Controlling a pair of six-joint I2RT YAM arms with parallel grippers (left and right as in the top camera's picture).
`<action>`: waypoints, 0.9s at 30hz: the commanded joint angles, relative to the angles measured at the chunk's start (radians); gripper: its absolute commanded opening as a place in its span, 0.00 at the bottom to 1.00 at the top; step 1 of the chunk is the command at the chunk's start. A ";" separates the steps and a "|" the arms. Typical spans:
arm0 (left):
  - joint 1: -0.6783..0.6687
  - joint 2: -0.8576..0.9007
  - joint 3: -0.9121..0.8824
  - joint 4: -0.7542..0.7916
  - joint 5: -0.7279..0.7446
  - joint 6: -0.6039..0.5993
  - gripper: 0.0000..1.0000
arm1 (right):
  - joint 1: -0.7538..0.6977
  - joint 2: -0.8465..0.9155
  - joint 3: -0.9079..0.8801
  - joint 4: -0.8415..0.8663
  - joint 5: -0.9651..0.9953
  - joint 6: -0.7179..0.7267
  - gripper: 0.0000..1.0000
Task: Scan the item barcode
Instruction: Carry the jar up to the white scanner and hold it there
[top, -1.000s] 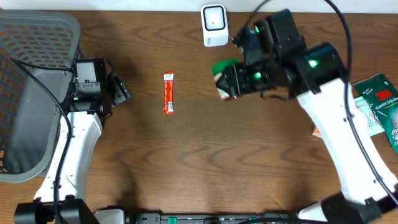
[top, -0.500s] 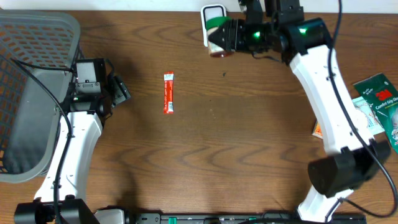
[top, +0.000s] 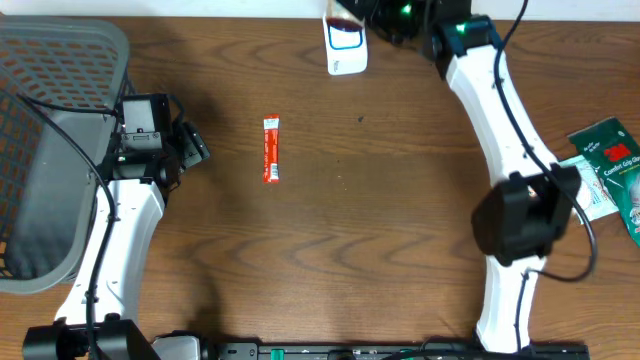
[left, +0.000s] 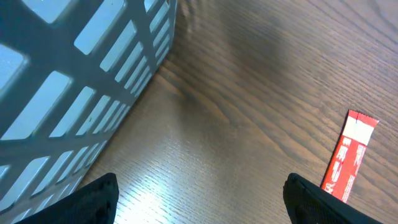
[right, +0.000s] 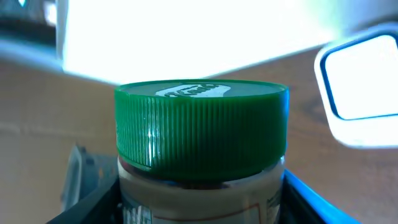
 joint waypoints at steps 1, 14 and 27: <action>0.013 -0.005 0.011 0.000 -0.027 -0.002 0.84 | -0.019 0.081 0.148 0.010 -0.020 0.103 0.44; 0.013 -0.005 0.011 0.000 -0.027 -0.003 0.84 | -0.022 0.301 0.236 0.077 0.083 0.195 0.42; 0.013 -0.005 0.011 -0.001 -0.027 -0.002 0.84 | 0.024 0.373 0.236 0.127 0.188 0.192 0.43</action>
